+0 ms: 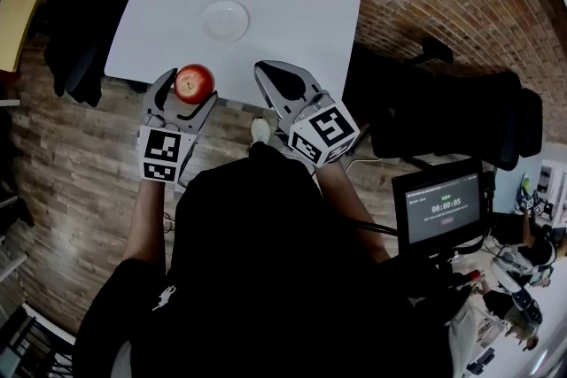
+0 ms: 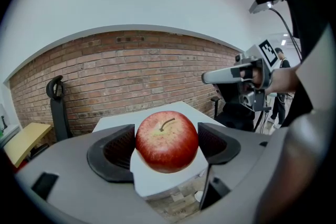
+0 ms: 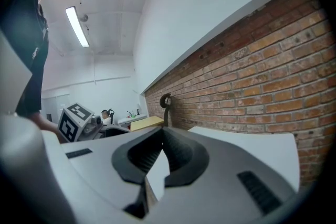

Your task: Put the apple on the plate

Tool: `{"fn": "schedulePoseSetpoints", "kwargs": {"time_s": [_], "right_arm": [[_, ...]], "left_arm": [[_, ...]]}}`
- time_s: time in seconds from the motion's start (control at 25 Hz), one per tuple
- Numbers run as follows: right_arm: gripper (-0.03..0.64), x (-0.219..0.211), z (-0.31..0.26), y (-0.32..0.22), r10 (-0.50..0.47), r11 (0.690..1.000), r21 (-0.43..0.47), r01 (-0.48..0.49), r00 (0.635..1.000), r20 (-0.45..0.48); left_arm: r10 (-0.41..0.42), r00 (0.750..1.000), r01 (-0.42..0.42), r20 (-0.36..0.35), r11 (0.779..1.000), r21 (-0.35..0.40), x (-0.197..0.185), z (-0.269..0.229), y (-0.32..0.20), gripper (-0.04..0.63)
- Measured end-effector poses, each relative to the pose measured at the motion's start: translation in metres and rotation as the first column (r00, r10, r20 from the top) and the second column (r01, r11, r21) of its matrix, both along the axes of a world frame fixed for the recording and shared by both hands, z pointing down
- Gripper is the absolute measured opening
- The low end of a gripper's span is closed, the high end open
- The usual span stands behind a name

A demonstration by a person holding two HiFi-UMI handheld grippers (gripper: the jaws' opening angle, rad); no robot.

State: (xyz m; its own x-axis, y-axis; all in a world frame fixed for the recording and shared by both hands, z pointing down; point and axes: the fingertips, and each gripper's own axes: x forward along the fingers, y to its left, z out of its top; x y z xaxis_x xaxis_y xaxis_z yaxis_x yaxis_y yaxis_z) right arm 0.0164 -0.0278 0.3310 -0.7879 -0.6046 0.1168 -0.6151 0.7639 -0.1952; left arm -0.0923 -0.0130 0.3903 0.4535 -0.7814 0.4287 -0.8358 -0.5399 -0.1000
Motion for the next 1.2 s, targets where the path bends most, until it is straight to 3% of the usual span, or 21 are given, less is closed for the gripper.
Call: {"fn": "schedulePoseSetpoints", "kwargs": {"time_s": [0.52, 0.8, 1.2], "right_arm": [[0.005, 0.033, 0.006, -0.057, -0.014, 1.000, -0.023, 0.014, 1.000, 0.009], [0.005, 0.047, 0.018, -0.096, -0.041, 0.997, -0.064, 0.042, 0.999, 0.012], [0.003, 0.056, 0.028, -0.103, -0.087, 0.993, -0.078, 0.087, 0.996, 0.010]], "left_arm": [[0.005, 1.000, -0.005, 0.012, 1.000, -0.007, 0.037, -0.002, -0.057, 0.380], [-0.011, 1.000, 0.012, 0.018, 0.999, -0.052, 0.054, 0.010, -0.092, 0.380], [-0.040, 0.999, 0.043, 0.030, 0.995, -0.087, 0.064, 0.020, -0.085, 0.380]]}}
